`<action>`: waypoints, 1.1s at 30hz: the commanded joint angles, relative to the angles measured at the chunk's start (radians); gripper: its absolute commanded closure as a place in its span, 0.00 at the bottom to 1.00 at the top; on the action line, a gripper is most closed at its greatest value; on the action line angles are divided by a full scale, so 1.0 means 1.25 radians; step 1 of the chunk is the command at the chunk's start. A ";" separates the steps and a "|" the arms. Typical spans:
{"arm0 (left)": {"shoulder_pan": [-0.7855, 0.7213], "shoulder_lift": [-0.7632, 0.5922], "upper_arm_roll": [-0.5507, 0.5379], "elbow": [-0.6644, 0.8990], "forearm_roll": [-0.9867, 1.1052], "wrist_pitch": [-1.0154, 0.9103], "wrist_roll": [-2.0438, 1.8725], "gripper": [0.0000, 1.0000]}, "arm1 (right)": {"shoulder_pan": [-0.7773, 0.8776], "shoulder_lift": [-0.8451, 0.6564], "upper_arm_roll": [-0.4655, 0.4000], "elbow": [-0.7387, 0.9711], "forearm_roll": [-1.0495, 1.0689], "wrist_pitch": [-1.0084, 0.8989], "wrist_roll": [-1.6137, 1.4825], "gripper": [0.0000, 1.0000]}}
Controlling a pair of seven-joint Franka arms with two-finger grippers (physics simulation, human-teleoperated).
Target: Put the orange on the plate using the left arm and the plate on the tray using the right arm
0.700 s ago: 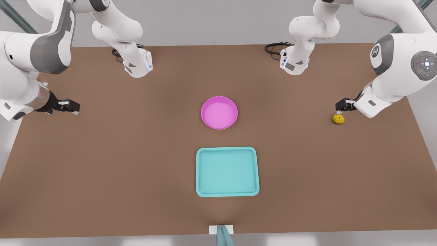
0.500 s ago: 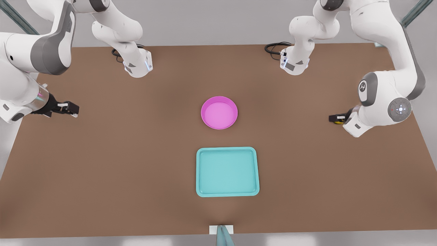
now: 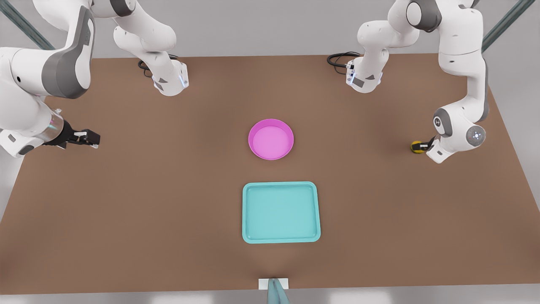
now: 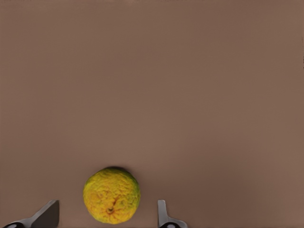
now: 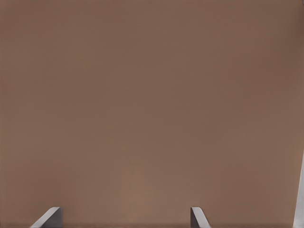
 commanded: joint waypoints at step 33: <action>0.009 0.120 0.000 0.000 -0.008 0.066 0.204 0.27 | -0.002 0.005 0.000 -0.009 0.002 0.000 -0.007 0.00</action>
